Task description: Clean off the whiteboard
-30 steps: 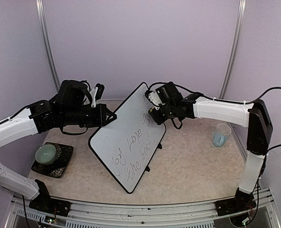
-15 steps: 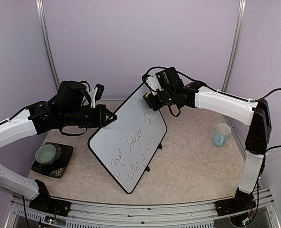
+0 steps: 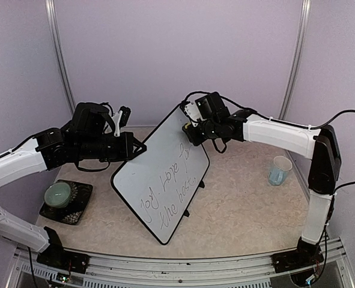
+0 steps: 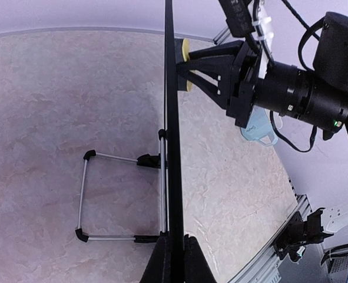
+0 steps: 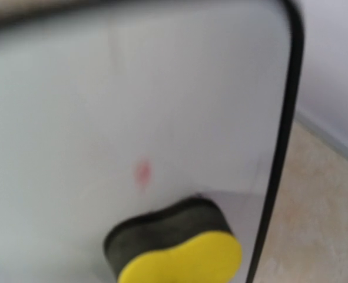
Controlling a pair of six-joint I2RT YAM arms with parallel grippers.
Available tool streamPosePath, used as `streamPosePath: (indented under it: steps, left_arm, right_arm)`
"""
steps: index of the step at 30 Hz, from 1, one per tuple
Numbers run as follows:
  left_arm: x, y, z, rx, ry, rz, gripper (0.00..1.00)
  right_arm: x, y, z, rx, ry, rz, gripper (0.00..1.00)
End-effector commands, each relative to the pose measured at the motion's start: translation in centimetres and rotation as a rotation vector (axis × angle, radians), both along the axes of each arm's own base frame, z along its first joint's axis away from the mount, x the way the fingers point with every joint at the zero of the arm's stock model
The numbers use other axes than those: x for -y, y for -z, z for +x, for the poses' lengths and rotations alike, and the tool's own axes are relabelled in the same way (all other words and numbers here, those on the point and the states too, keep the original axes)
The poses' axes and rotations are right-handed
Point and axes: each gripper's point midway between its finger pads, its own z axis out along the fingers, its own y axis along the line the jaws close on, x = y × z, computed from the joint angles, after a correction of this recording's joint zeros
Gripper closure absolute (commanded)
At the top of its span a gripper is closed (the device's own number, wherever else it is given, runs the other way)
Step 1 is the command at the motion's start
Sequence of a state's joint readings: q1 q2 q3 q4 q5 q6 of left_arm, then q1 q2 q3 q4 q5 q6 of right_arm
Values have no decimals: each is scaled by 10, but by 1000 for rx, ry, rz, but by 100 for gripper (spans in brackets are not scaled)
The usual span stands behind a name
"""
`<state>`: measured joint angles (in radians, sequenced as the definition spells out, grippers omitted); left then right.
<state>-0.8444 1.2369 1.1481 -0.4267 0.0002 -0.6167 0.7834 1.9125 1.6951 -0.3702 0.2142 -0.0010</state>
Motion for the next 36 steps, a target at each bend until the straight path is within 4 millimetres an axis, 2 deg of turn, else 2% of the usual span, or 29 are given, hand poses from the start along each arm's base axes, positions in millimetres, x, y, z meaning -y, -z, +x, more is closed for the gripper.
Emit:
streamPosePath:
  steps: [1, 8, 19, 25, 36]
  left_arm:
    - [13, -17, -17, 36, 108, -53, 100]
    - [14, -17, -17, 34, 110, -59, 100]
    - [14, -18, -17, 33, 106, -63, 100]
    - [14, -16, -18, 30, 105, -60, 100]
    - [14, -15, -17, 35, 108, -55, 100]
  right_arm:
    - [8, 27, -8, -58, -4, -26, 100]
    - [11, 29, -13, -63, -7, -23, 100]
    - [-9, -15, -1, -12, -39, 55, 100]
    - [-11, -35, 7, 32, -19, 78, 100]
    - [8, -29, 29, 94, 125, 21, 100]
